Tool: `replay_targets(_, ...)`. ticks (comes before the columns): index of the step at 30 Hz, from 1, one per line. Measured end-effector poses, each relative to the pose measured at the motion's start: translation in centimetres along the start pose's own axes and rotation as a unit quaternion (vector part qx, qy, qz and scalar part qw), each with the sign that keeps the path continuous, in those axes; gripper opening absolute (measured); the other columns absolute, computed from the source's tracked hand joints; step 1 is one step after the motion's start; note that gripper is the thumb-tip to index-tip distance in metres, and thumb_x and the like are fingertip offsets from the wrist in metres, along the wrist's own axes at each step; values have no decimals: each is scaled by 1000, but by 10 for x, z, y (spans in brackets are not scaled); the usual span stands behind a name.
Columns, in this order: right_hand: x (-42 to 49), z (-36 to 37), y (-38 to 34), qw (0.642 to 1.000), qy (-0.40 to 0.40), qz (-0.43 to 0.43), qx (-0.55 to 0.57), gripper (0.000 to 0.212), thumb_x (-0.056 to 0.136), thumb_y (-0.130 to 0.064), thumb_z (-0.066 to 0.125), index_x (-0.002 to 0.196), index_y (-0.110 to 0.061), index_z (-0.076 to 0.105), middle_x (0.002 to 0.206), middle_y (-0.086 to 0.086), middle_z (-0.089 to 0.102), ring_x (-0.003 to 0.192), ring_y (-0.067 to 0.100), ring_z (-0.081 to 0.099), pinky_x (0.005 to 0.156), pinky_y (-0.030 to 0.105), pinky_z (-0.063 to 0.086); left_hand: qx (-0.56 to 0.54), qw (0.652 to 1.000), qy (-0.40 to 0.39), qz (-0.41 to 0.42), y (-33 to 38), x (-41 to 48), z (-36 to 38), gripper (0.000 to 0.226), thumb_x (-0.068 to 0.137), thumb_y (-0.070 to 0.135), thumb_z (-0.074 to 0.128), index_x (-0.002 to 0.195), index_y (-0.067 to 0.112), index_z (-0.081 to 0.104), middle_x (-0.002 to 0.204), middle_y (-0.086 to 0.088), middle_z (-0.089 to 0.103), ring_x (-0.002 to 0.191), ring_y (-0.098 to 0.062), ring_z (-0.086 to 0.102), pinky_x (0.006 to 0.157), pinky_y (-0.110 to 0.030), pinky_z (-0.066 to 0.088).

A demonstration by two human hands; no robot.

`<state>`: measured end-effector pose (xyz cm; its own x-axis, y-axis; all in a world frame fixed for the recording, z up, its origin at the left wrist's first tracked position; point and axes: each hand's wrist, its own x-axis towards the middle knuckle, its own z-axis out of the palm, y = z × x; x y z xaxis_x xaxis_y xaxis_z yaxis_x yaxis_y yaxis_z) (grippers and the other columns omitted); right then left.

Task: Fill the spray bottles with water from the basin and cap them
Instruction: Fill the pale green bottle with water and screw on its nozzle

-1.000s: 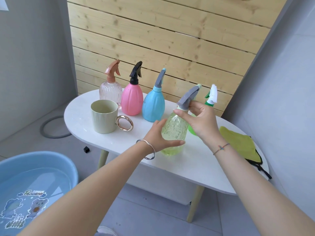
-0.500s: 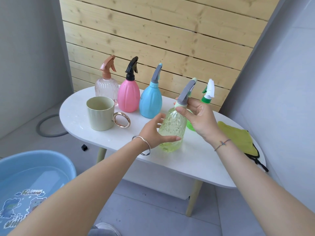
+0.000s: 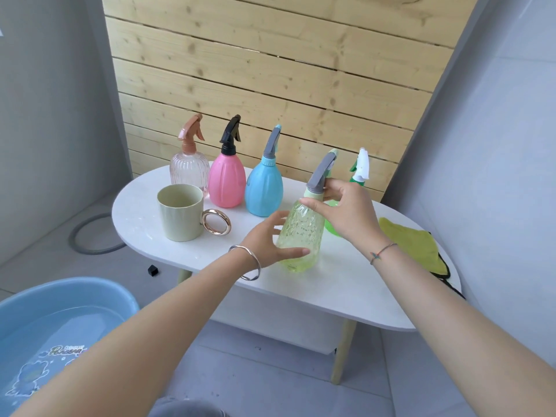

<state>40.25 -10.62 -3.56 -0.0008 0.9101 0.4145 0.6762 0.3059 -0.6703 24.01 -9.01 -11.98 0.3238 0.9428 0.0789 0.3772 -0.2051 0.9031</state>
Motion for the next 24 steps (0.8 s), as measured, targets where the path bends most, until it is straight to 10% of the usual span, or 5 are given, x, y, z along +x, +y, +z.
replay_targets(9, 32, -6, 5, 993, 5, 43, 105, 20, 80, -17, 76, 97, -17, 65, 91, -8, 68, 80, -6, 60, 69, 1, 41, 101, 993, 57, -31, 24, 25, -76, 73, 87, 43, 65, 147, 18, 32, 146, 4, 43, 131, -17, 46, 97, -23, 36)
replay_targets(17, 95, -2, 15, 992, -4, 59, 109, 20, 81, -14, 75, 99, -16, 65, 96, 2, 70, 90, 17, 66, 88, 40, 54, 143, 986, 36, -75, 27, 63, -79, 87, 91, 49, 57, 155, 19, 7, 158, -6, 26, 143, -24, 31, 106, -34, 36)
replay_targets(24, 112, 17, 34, 995, -6, 73, 74, 18, 79, -18, 76, 93, -19, 64, 92, 1, 70, 93, 24, 67, 90, 46, 52, 160, 984, 46, -70, 13, 74, -71, 83, 92, 42, 59, 155, 18, 9, 156, -7, 28, 142, -23, 31, 106, -32, 35)
